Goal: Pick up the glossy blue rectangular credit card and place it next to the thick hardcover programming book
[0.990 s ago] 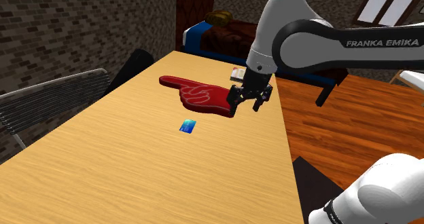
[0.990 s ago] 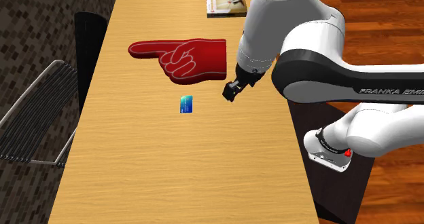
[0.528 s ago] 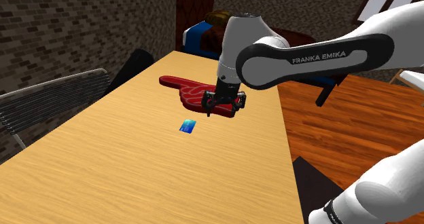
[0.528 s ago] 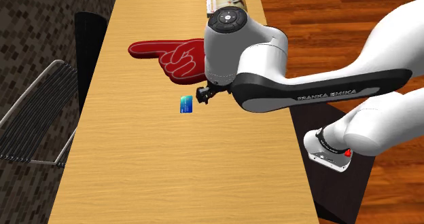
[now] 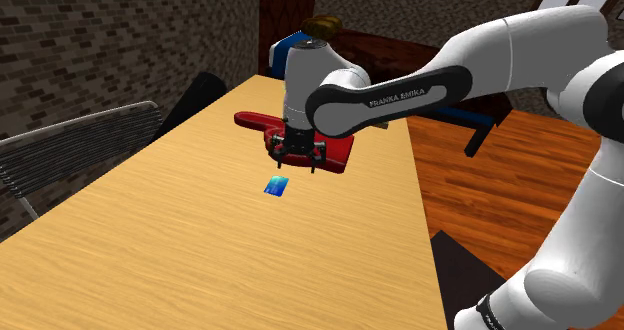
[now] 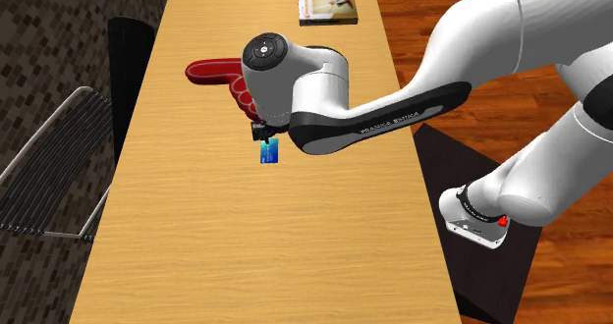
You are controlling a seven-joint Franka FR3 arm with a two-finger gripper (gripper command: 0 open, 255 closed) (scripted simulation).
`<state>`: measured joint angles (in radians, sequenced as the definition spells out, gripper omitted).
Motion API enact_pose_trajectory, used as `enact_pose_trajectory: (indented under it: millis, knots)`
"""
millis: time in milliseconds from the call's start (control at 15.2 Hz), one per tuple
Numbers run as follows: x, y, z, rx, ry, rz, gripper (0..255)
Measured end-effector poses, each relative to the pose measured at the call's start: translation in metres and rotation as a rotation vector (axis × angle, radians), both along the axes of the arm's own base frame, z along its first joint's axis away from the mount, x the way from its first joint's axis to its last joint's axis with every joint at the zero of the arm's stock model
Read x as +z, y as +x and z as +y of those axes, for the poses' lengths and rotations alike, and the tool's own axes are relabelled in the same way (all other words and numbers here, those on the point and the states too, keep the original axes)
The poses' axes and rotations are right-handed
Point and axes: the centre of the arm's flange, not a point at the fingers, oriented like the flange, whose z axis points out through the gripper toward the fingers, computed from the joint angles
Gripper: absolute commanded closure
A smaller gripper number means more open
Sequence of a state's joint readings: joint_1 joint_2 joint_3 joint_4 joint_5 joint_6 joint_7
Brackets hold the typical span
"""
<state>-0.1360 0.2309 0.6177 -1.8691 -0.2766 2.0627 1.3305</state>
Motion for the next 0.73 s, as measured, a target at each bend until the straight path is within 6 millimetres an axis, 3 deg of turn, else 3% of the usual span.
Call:
enact_pose_trajectory:
  millis: [330, 726]
  knots:
    - [-0.032, 0.056, 0.009, -0.147, -0.025, -0.015, 0]
    - [-0.063, 0.068, 0.006, -0.173, -0.031, -0.019, 0]
